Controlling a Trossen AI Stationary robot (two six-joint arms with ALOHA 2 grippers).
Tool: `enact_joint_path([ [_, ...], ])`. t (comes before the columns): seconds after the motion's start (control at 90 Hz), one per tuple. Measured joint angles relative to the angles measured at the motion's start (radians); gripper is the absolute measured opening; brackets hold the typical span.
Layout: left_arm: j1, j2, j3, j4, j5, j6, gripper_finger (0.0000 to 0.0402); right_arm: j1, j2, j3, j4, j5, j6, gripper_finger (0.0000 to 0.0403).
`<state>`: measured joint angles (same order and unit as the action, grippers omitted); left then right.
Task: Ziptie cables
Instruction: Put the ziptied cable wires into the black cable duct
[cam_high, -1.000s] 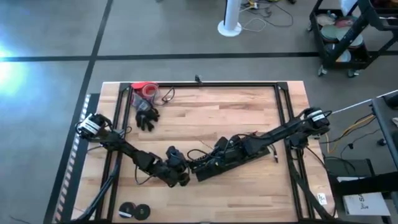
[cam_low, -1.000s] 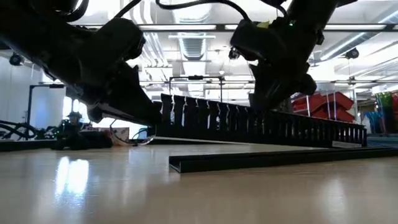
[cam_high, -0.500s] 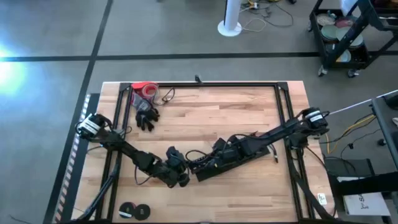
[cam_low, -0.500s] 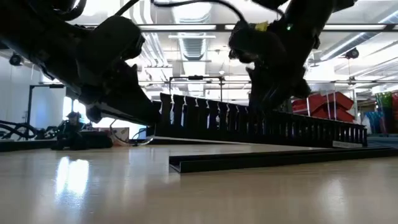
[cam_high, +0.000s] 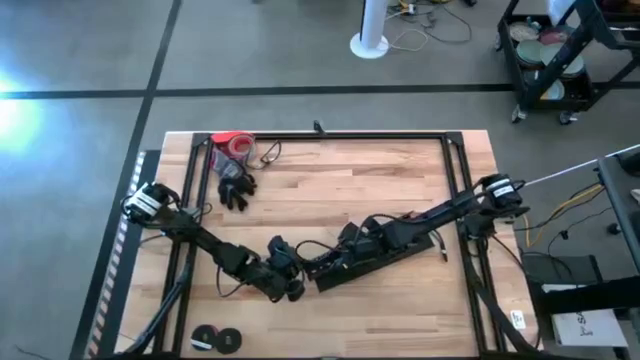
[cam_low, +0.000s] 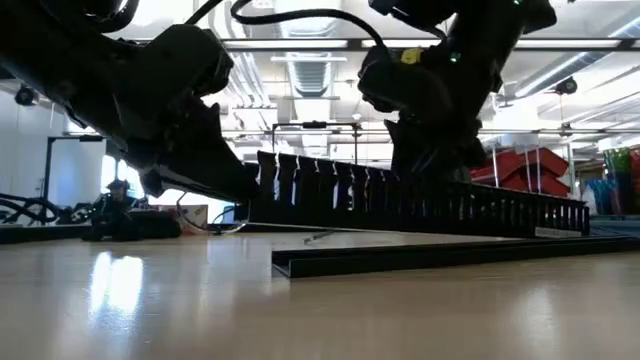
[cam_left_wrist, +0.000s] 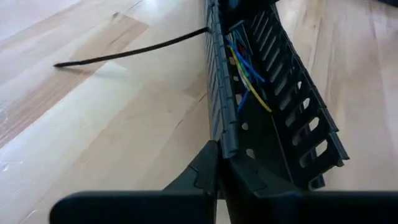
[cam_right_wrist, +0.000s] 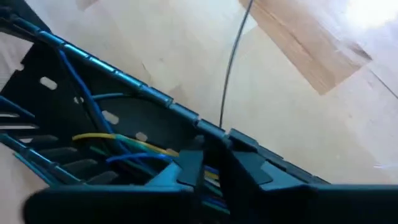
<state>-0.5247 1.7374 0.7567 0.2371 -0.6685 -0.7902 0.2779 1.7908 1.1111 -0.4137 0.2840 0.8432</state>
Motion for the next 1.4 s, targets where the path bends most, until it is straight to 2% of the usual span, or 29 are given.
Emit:
enact_joint_path([
  [0.178,0.000,0.000,0.000,0.005,0.000,-0.001,0.0000,0.006,-0.028,0.046,-0.086,-0.005,-0.007,0.0155],
  [0.3,0.000,0.000,0.000,0.003,0.003,-0.002,0.0000,0.021,-0.068,0.092,-0.184,-0.003,-0.009,0.0194],
  [0.544,0.000,0.000,0.000,-0.013,0.007,0.007,0.0000,0.040,-0.149,0.142,-0.305,-0.014,-0.035,0.0241],
  [0.711,0.001,0.000,0.000,-0.040,0.032,0.083,0.0000,0.031,-0.188,0.138,-0.337,-0.006,-0.192,0.0250],
  [0.822,0.002,-0.001,0.001,-0.074,0.035,0.135,0.0000,0.035,-0.200,0.128,-0.424,-0.022,-0.303,0.0233],
  [0.922,0.003,-0.001,0.001,-0.092,0.042,0.174,0.0000,0.051,-0.198,0.109,-0.443,-0.038,-0.361,0.0194],
  [1.033,0.004,-0.002,0.001,-0.097,0.047,0.212,0.0000,0.053,-0.179,0.080,-0.403,-0.092,-0.415,0.0122],
  [1.156,0.003,-0.002,0.001,-0.100,0.053,0.215,0.0000,0.048,-0.146,0.059,-0.349,-0.100,-0.444,0.0028],
  [1.189,0.003,-0.002,0.001,-0.101,0.053,0.214,0.0000,0.048,-0.138,0.057,-0.343,-0.100,-0.455,0.0015],
  [1.4,0.003,-0.002,0.001,-0.106,0.054,0.206,0.0000,0.043,-0.076,0.054,-0.288,-0.101,-0.467,0.0013],
])
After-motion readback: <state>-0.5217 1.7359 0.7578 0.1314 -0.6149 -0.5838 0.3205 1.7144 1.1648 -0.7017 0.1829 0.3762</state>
